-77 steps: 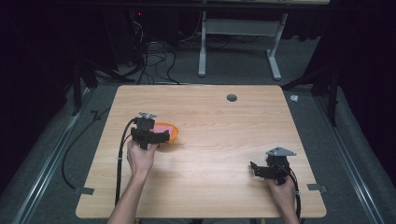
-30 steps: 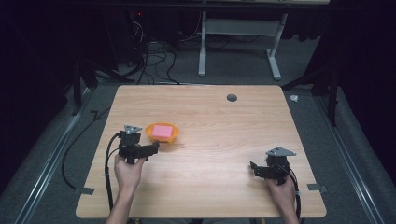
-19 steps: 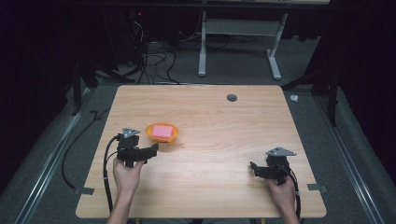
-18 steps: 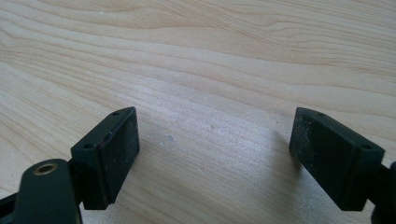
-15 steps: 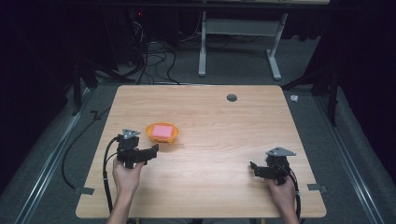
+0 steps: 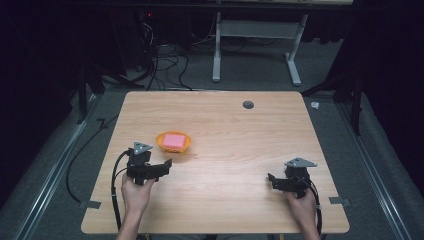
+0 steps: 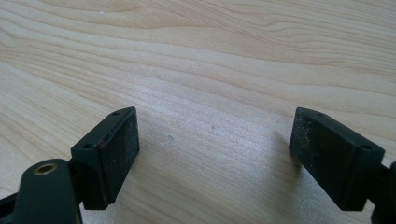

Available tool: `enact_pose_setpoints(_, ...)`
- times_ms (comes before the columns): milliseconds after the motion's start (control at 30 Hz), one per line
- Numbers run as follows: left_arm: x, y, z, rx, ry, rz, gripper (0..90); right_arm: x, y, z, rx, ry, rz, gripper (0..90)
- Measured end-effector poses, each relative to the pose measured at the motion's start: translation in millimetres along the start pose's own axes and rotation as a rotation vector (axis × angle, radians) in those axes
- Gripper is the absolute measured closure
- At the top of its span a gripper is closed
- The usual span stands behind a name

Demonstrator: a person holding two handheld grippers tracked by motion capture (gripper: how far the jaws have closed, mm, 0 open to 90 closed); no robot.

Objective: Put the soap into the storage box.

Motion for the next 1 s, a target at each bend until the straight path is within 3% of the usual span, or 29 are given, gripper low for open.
enact_pose_setpoints(400, 9.1, -0.5, 3.6, 0.009, 0.006, -0.014, 17.3, 0.0, 0.0, 0.0, 0.000, 0.000, 0.000, 16.6)
enact_pose_setpoints(1000, 23.2, 1.9, 8.7, 0.056, -0.005, -0.026, 17.4, 0.0, 0.0, 0.0, 0.000, 0.000, 0.000, 16.6)
Point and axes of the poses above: each handheld gripper's, and its own axes: y roughly forward along the jaws, x roughly out of its underside, z roughly to its right, the point moved 4 cm from there along y, roughly forward along the jaws, and after that the axes turned 15 degrees about z, right-handed, at the moved point
